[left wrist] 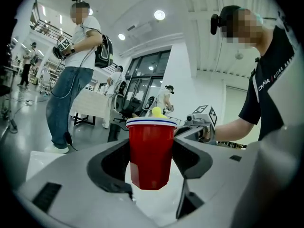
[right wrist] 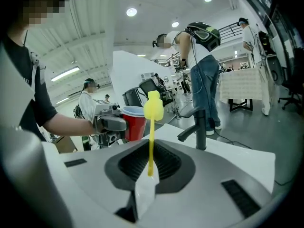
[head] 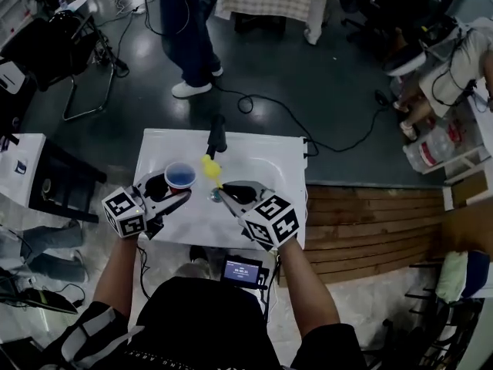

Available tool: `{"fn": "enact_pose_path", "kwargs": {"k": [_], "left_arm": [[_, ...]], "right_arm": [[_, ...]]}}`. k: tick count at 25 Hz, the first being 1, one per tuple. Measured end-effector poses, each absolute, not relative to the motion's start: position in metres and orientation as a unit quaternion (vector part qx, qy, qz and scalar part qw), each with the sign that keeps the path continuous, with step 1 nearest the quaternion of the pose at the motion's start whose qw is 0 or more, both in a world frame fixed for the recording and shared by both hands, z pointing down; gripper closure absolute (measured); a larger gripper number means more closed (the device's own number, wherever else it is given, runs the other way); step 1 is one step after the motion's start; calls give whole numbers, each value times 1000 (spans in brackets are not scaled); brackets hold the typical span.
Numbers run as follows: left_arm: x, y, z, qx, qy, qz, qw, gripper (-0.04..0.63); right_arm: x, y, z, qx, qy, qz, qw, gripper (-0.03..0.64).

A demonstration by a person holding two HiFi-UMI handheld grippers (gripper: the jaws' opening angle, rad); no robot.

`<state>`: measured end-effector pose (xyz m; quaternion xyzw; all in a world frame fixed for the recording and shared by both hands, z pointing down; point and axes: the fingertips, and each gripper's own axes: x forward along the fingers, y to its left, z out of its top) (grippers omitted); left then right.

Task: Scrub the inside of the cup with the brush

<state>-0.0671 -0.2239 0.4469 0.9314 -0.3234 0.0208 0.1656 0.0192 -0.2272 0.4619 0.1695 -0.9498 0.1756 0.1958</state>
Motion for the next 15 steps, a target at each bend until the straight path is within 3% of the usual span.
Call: {"fn": "enact_pose_path", "kwargs": {"k": [15], "left_arm": [[-159, -277, 469, 894, -426, -14, 140, 314]], "right_arm": [[-45, -242, 452, 164, -957, 184, 156, 580]]}}
